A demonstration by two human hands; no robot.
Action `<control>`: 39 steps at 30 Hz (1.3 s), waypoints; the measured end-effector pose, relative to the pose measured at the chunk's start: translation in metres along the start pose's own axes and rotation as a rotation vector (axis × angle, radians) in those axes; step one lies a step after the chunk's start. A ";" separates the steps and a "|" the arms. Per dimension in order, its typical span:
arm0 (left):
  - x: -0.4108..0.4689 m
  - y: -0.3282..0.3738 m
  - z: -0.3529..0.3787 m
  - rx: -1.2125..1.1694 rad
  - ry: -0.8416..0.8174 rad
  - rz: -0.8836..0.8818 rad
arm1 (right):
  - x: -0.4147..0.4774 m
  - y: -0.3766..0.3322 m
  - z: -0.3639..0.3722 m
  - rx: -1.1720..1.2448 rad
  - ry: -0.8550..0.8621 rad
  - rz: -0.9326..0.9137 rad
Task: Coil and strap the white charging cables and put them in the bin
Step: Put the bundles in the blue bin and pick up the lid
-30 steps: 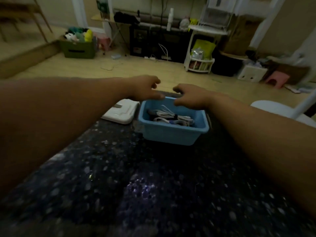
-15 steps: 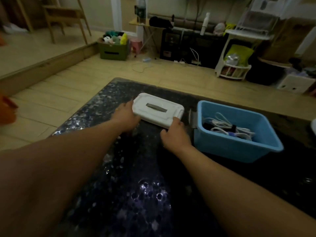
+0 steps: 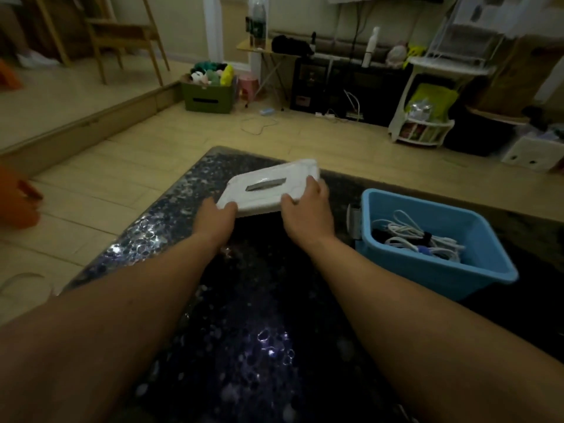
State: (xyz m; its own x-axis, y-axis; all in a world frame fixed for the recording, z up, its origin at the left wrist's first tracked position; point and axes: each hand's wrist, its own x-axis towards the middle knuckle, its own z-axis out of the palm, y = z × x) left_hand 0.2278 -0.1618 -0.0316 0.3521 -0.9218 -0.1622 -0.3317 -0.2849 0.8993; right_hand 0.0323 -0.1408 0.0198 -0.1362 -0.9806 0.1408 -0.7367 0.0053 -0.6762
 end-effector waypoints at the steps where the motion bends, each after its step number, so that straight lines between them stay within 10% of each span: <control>1: -0.013 0.003 -0.003 -0.048 0.013 -0.012 | -0.006 -0.012 -0.012 0.002 0.034 -0.055; 11: -0.158 0.118 0.118 -0.175 -0.110 0.236 | -0.074 0.109 -0.214 0.015 0.353 0.153; 18: -0.192 0.119 0.170 0.299 0.023 0.379 | -0.101 0.189 -0.234 -0.119 0.213 0.278; 29: -0.186 0.111 0.164 0.158 0.111 0.227 | -0.085 0.202 -0.234 -0.304 0.330 0.189; 39: -0.161 0.135 0.163 -0.046 -0.132 -0.104 | -0.064 0.206 -0.238 0.177 0.234 0.473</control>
State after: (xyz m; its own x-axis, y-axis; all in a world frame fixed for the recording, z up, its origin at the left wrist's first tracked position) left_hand -0.0168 -0.0947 0.0495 0.2631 -0.9155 -0.3045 -0.2581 -0.3709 0.8921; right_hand -0.2684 -0.0301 0.0442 -0.5831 -0.8098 -0.0645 -0.4397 0.3814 -0.8131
